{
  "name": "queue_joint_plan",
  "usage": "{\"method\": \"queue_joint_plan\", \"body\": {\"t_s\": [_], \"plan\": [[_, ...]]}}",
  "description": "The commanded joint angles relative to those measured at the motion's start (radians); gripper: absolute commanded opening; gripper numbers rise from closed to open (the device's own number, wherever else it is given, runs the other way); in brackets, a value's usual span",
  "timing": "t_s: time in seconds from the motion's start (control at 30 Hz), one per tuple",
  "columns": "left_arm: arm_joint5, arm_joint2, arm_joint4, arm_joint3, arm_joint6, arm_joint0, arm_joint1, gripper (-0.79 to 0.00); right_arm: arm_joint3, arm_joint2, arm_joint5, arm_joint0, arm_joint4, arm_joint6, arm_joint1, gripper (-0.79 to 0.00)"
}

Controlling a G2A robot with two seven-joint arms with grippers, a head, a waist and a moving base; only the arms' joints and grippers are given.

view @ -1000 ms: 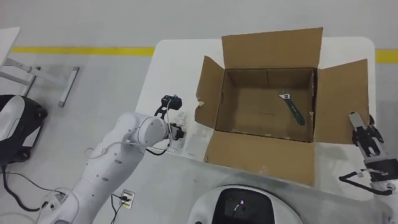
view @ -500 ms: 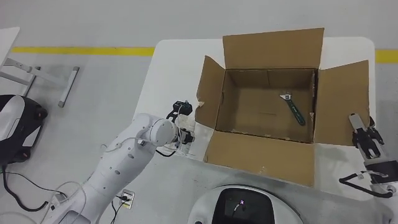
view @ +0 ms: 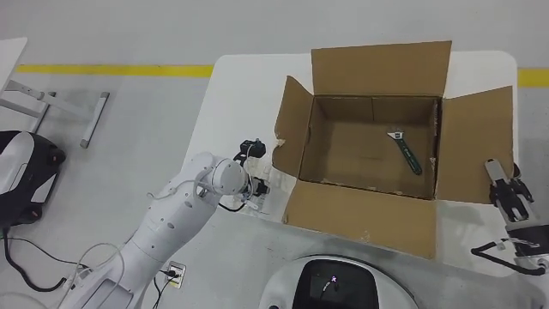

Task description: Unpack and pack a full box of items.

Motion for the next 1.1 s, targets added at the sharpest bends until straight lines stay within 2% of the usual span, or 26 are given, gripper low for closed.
{"method": "queue_joint_plan", "body": {"t_s": [0.0, 0.17, 0.23, 0.27, 0.67, 0.83, 1.07], "plan": [[-0.002, 0.008, 0.005, 0.019, 0.005, -0.01, -0.002, -0.785, -0.001, 0.002, -0.001, 0.002, 0.0, 0.002, 0.0, -0.785], [0.003, 0.026, 0.004, 0.04, 0.009, -0.028, -0.007, -0.77, -0.002, 0.005, 0.0, 0.003, 0.001, 0.005, 0.001, -0.785], [0.005, 0.034, 0.002, 0.046, 0.008, -0.034, -0.009, -0.372, -0.002, 0.006, 0.0, 0.003, 0.002, 0.005, 0.001, -0.785], [0.006, 0.038, 0.003, 0.048, 0.008, -0.037, -0.01, -0.009, -0.003, 0.006, 0.0, 0.003, 0.002, 0.005, 0.001, -0.785], [0.009, 0.053, 0.044, 0.056, 0.003, -0.055, -0.012, 0.0, -0.003, 0.006, 0.002, 0.006, -0.003, 0.006, 0.002, -0.785], [0.03, -0.013, -0.009, -0.067, -0.035, -0.03, -0.003, 0.0, -0.006, 0.008, 0.002, 0.007, -0.002, 0.009, 0.003, -0.785], [0.039, -0.13, 0.016, -0.312, -0.097, 0.046, 0.021, 0.0, -0.007, 0.008, 0.003, 0.008, -0.004, 0.013, 0.004, -0.785]]}}
